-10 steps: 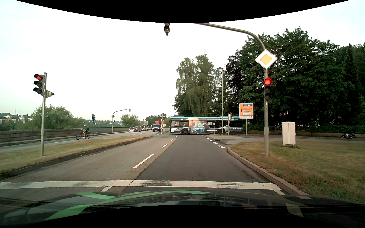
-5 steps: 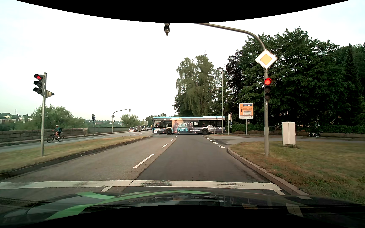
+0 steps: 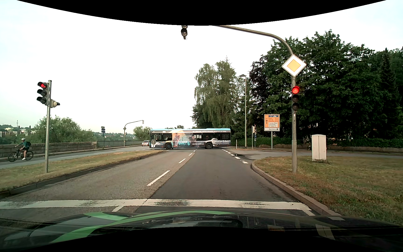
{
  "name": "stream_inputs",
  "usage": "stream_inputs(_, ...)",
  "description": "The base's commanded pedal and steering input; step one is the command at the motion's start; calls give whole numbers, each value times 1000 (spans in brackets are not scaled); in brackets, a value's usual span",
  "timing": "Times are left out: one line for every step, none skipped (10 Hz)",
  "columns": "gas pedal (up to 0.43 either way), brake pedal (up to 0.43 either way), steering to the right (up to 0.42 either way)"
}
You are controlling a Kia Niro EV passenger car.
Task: Follow the waypoints while adhering to traffic rules and regulations
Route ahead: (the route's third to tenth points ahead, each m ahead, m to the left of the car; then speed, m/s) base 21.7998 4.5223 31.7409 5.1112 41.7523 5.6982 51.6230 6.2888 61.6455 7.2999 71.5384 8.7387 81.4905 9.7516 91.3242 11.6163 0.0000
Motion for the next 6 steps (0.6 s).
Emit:
stream_inputs(0, 213, -12)
stream_inputs(0, 207, -12)
stream_inputs(0, 207, -12)
stream_inputs(0, 201, -12)
stream_inputs(0, 207, -13)
stream_inputs(0, 201, -13)
